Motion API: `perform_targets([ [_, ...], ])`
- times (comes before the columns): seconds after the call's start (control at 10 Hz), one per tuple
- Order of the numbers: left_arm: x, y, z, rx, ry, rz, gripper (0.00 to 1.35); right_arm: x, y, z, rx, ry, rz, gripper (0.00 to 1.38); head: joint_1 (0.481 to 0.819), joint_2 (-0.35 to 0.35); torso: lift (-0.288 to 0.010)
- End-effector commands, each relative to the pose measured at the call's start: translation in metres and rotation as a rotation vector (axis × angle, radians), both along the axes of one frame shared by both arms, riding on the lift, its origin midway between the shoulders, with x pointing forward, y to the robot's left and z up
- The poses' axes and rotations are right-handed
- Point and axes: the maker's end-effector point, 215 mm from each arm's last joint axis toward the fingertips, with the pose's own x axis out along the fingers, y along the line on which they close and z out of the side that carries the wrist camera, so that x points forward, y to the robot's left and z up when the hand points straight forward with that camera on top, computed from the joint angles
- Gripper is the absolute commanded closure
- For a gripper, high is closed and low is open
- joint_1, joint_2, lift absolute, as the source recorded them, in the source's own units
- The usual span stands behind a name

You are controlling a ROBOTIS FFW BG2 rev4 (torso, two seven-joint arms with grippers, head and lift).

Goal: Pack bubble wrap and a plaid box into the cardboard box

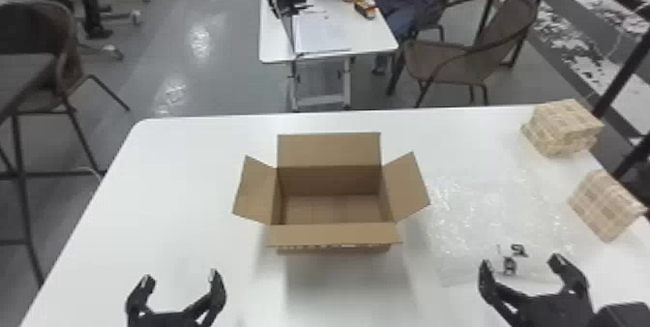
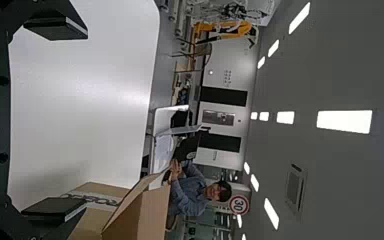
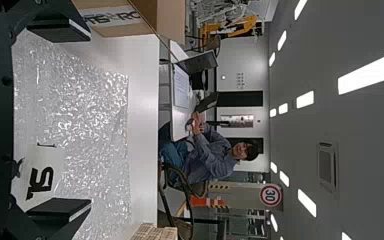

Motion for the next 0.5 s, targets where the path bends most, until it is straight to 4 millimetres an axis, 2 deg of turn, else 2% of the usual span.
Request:
perform_targets([
  [0.0,0.0004,-0.0018,0.0009,-0.003,-0.004,0.0,0.12,-0.0006,0.0001,0.0,0.0,0.0,0.001,0.12,0.695,0.05,-0.073],
  [0.4,0.0002,0.0001,0.0028,-0.001,-0.01,0.004,0.11,0.0,-0.0005,-0.0011,-0.001,0.005,0.001,0.12,0.695,0.05,-0.073],
])
